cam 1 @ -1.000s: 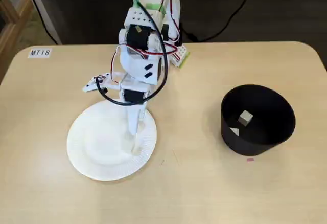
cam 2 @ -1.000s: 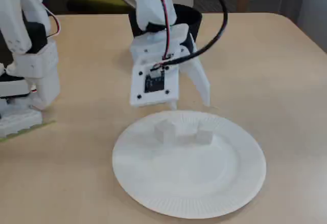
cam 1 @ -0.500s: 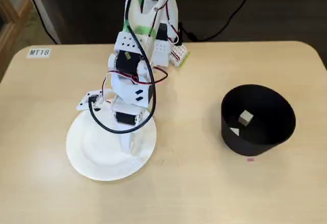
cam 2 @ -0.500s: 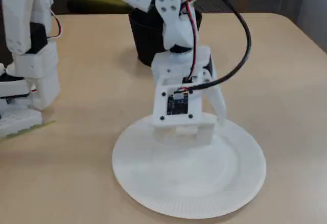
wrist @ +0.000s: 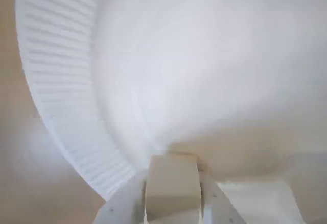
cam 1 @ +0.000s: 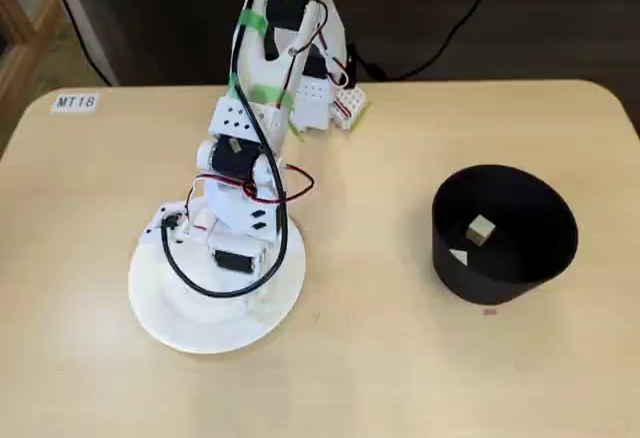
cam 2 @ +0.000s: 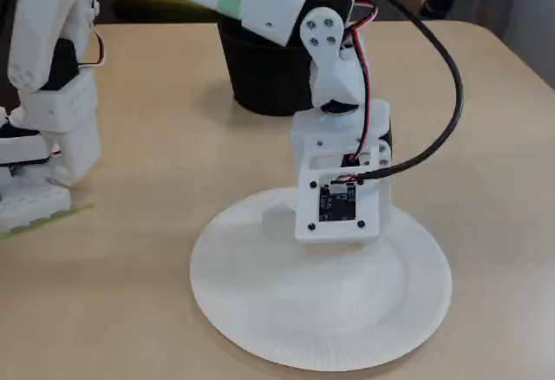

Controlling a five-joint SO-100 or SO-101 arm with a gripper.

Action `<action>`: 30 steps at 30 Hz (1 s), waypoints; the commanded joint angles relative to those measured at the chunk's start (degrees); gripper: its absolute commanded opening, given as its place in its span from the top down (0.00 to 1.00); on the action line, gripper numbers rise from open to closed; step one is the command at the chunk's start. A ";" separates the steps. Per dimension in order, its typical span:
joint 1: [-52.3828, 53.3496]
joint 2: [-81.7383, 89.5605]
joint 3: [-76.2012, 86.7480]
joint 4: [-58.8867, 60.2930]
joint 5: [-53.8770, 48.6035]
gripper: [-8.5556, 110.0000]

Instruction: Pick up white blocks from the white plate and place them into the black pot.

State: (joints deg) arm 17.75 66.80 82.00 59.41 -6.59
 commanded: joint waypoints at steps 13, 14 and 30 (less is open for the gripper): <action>-7.73 41.75 12.57 -20.48 -7.47 0.95; -9.93 45.44 13.27 -20.83 -8.09 0.95; -51.50 70.05 52.56 -52.65 -3.96 0.95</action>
State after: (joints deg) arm -28.30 137.90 131.92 11.78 -9.58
